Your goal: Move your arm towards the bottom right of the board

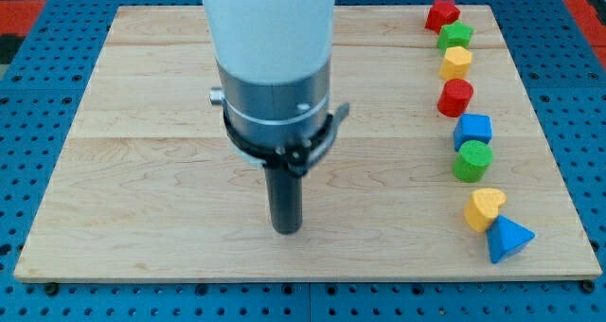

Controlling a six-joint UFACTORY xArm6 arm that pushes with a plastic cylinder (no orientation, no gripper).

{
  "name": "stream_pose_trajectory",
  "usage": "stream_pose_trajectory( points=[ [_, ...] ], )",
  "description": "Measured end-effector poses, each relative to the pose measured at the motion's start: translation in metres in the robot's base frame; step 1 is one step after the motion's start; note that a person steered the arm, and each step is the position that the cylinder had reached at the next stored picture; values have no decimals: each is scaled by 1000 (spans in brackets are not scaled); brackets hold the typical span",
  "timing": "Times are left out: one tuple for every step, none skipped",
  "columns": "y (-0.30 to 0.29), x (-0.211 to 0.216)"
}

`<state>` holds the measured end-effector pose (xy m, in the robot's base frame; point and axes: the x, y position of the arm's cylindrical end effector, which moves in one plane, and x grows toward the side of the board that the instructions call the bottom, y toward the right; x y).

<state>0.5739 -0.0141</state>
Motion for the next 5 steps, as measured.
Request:
stream_pose_trajectory(
  points=[
    [51,32],
    [75,45],
    [137,45],
    [191,45],
    [191,44]
  ],
)
